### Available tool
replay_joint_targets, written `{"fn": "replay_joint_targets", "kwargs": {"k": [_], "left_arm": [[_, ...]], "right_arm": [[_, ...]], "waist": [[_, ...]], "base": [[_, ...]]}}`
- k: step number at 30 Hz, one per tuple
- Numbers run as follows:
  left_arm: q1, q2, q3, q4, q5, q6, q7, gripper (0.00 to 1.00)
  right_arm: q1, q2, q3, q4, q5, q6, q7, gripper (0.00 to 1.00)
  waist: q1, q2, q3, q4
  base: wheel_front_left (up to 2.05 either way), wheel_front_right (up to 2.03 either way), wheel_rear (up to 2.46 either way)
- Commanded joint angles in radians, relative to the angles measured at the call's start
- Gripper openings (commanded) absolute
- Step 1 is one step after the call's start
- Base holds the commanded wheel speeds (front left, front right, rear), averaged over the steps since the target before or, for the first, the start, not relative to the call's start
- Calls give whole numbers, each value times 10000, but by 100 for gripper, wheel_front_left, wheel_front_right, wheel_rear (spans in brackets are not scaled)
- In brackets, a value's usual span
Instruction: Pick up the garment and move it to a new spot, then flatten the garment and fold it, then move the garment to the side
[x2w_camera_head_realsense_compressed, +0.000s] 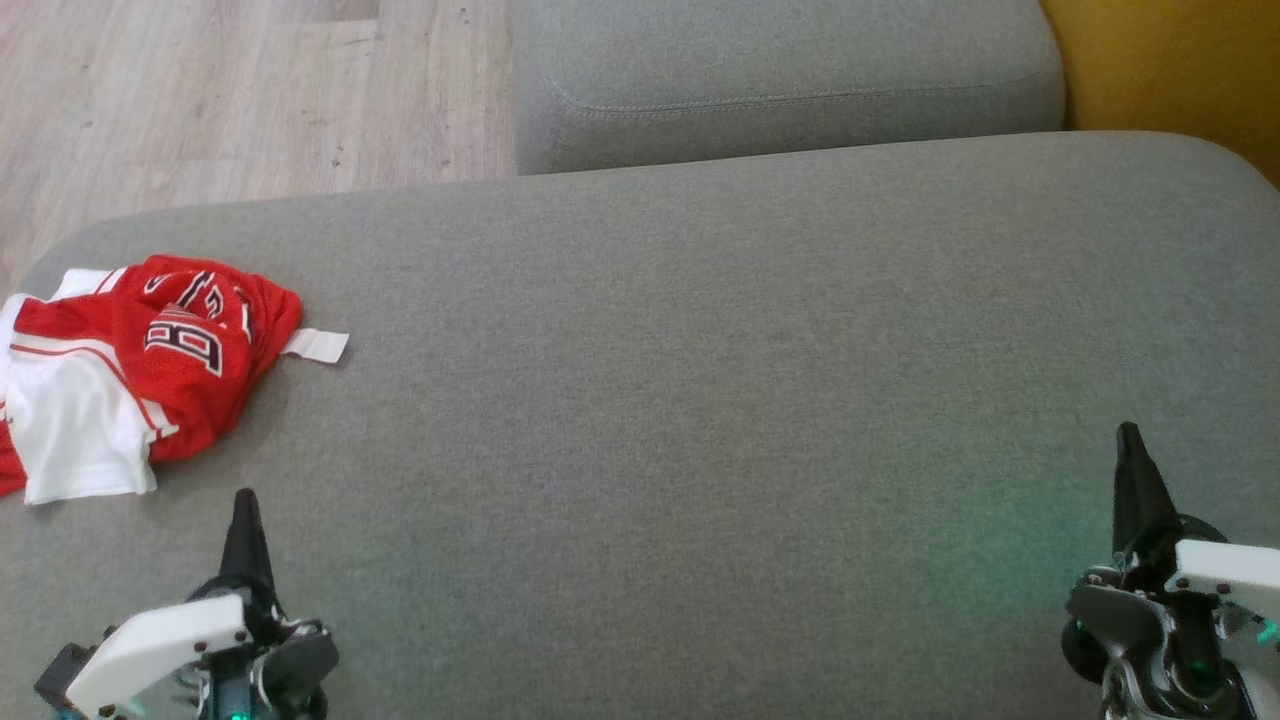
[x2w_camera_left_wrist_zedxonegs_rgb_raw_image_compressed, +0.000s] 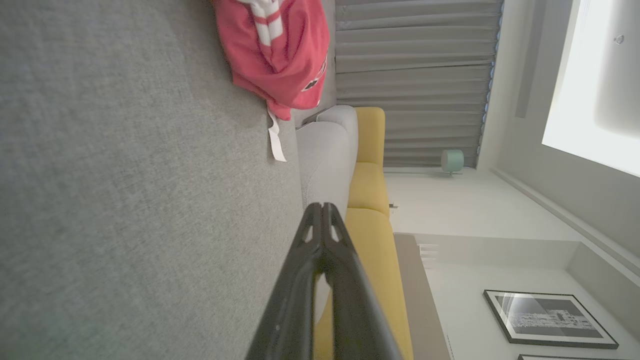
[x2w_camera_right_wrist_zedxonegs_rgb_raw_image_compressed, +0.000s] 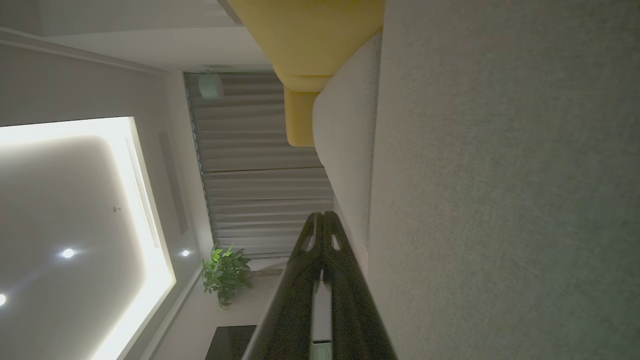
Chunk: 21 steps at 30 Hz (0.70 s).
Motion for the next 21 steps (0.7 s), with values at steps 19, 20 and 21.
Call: {"fn": "replay_joint_targets", "kwargs": {"k": [19,20,21], "left_arm": [[393,-26,-216,348,923,189,-405,100],[396,-25,-235,318,1092,210,-434,100],[402,-24,-249,291,1248,230,-464,100]], "right_arm": [[260,18,337,491,-994,7,-401,100],[254,17,351,475,-1126,7,-430,100],[251,17,368,460,-1259,8,-460,100]], "waist": [[0,0,-6,9],[0,0,-7,11],[0,0,-8,13]], "base": [[0,0,0],[0,0,0],[0,0,0]]}}
